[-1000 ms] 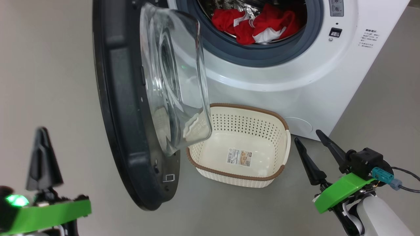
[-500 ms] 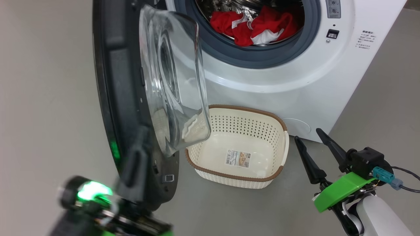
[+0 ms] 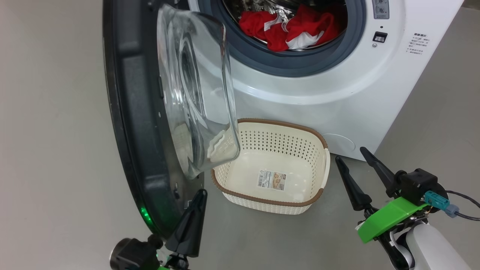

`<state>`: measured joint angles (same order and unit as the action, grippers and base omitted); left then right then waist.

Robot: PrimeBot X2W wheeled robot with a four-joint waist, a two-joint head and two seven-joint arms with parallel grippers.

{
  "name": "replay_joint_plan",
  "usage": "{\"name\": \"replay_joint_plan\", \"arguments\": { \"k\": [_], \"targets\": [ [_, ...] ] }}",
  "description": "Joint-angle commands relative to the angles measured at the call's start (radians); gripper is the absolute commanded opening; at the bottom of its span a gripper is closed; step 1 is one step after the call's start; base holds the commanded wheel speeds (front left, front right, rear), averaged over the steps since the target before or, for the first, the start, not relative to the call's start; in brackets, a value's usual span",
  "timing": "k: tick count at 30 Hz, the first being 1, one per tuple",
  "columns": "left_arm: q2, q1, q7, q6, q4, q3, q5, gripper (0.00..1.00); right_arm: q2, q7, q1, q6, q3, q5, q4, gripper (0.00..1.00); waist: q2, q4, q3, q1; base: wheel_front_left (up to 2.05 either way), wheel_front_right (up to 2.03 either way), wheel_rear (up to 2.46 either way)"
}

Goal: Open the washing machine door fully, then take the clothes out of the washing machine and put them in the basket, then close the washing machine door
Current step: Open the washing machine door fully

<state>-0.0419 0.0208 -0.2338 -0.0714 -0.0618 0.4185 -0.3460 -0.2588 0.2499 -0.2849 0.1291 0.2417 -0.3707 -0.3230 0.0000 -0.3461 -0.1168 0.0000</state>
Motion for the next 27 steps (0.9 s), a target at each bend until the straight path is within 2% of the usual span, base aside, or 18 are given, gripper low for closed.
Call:
{"name": "replay_joint_plan", "arguments": {
  "k": [1,14,27],
  "targets": [
    [-0.008,0.023,0.0,0.014,-0.012,-0.037,-0.002,0.0,0.001,0.012,0.006,0.002,0.016,0.0,0.023,1.0,0.0,0.0,0.0,0.0,0.0,0.0,0.0],
    [-0.013,0.039,-0.016,0.067,0.059,-0.109,-0.015,0.0,-0.004,0.012,-0.006,0.002,-0.001,0.002,0.022,1.0,0.0,-0.011,-0.019,0.0,0.0,0.0,0.0],
    [-0.067,0.031,-0.027,0.119,0.084,-0.261,-0.014,0.0,-0.008,0.012,-0.009,0.002,0.001,0.011,0.023,1.0,0.0,-0.028,-0.036,0.0,0.0,0.0,0.0]
  ]
}}
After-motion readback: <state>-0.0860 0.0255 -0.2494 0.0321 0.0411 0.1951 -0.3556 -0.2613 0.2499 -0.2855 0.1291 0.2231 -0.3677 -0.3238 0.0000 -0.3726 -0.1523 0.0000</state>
